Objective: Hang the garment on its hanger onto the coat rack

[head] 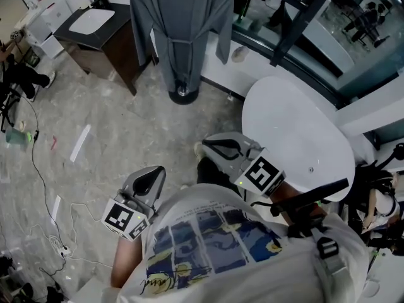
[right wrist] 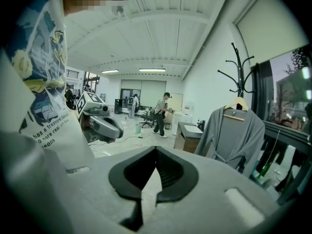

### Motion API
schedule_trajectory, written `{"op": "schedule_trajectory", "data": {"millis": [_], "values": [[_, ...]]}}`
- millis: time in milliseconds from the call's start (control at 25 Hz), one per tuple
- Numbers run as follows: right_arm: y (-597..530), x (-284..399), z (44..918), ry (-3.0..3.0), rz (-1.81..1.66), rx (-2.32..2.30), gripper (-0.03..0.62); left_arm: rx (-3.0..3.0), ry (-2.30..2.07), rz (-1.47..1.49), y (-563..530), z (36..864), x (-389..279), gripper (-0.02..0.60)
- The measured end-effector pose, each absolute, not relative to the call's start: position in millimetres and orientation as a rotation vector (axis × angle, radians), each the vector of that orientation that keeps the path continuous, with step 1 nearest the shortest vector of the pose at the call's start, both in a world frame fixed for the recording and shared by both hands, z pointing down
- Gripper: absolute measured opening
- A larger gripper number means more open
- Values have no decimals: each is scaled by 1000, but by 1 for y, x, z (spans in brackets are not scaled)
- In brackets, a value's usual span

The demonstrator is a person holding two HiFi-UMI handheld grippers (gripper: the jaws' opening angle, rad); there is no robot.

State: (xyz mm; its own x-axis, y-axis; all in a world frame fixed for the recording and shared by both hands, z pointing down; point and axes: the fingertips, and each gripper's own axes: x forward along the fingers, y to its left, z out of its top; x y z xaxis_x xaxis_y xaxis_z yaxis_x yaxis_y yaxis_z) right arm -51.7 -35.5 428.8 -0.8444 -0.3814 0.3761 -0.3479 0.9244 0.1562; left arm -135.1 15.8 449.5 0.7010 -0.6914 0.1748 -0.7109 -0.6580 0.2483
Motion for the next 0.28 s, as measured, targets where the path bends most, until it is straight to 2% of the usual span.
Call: {"op": "schedule_trajectory", "data": {"millis": [280], "values": [[-50,-64,435,-2665,-116,503,2,2598,-1103,85,1,457,-145,3]]}}
